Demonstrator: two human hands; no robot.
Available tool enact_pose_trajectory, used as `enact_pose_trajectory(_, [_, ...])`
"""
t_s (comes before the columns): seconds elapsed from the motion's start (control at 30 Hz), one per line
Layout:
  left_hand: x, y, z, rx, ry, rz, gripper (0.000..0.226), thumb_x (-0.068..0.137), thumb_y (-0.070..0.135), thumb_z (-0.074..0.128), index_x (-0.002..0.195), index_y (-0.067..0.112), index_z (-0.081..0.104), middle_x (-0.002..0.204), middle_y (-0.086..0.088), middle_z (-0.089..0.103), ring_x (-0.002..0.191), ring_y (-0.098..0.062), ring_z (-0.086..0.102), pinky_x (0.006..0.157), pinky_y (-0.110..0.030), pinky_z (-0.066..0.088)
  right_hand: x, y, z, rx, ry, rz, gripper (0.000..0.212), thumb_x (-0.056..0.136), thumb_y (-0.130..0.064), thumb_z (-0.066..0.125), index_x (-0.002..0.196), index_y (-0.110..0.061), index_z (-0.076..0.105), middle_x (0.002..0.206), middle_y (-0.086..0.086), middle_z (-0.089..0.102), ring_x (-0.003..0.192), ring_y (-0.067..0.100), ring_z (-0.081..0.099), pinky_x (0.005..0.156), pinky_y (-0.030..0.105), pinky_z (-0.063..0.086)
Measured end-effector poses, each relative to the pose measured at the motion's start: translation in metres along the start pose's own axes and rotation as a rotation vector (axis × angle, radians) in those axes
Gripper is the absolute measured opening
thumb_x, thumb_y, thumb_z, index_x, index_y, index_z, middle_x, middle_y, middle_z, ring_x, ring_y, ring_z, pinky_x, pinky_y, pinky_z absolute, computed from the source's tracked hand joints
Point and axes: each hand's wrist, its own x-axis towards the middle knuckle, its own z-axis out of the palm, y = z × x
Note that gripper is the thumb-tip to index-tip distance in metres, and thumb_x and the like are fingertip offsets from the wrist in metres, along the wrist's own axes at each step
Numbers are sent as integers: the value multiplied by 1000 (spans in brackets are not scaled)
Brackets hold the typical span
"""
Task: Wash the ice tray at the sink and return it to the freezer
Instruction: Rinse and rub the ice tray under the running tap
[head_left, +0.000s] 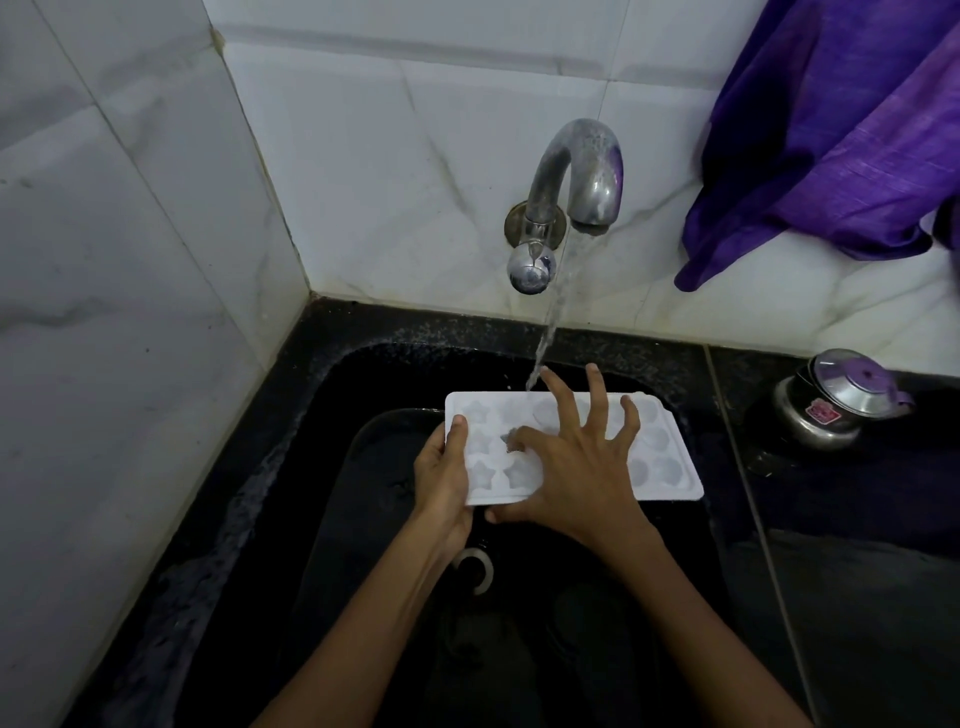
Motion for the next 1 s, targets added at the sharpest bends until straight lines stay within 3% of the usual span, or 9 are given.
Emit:
enact_pose_trajectory(0.13, [4,6,-2,-25,24,10,30,97,32,47,114,12,62,101,-13,71,82,-25,69,62,-32,60,-5,2,-7,70,-15,28,74,47,-93,38,101,-48,62,152,1,18,141,37,-1,104,55,-1])
enact_pose_trajectory(0.3, [8,9,-6,-50,41,7,26,98,33,46,108,15,62,97,-10,71,81,-25,69,56,-32,59,-13,1,-10,89,55,42,46,64,-81,44,83,-42,58,149,3,22,141,37,2,104,53,6])
enact_pose_trajectory(0.5, [13,10,-5,-59,48,4,25,99,32,44,101,16,62,94,-9,72,77,-23,70,59,-32,59,-14,-7,-2,3,40,-5,40,74,-71,40,93,-48,66,150,4,25,138,40,11,103,54,8])
enact_pose_trajectory(0.6, [16,13,-4,-74,56,-24,28,99,32,42,105,13,62,99,-11,71,83,-27,69,69,-38,59,-15,-9,1,-21,47,-12,38,75,-68,41,96,-47,66,150,5,26,137,41,14,102,54,10])
enact_pose_trajectory(0.7, [18,10,-2,-65,54,-34,31,99,32,42,110,11,62,99,-12,71,82,-26,69,69,-37,58,-14,-8,3,-16,56,-26,35,74,-65,44,91,-46,66,148,4,29,137,41,15,103,54,9])
enact_pose_trajectory(0.87, [17,5,1,-72,53,-64,34,99,33,41,115,9,60,106,-16,70,91,-31,68,76,-41,57,-10,-1,3,-43,38,-30,26,66,-64,63,78,-41,63,144,5,34,137,42,14,104,54,5])
enact_pose_trajectory(1.0, [17,10,3,-88,27,-64,30,99,33,41,109,13,61,104,-14,70,89,-29,69,68,-37,58,-9,-3,-2,-32,73,-31,26,66,-61,57,81,-42,66,144,5,31,136,42,15,102,55,10])
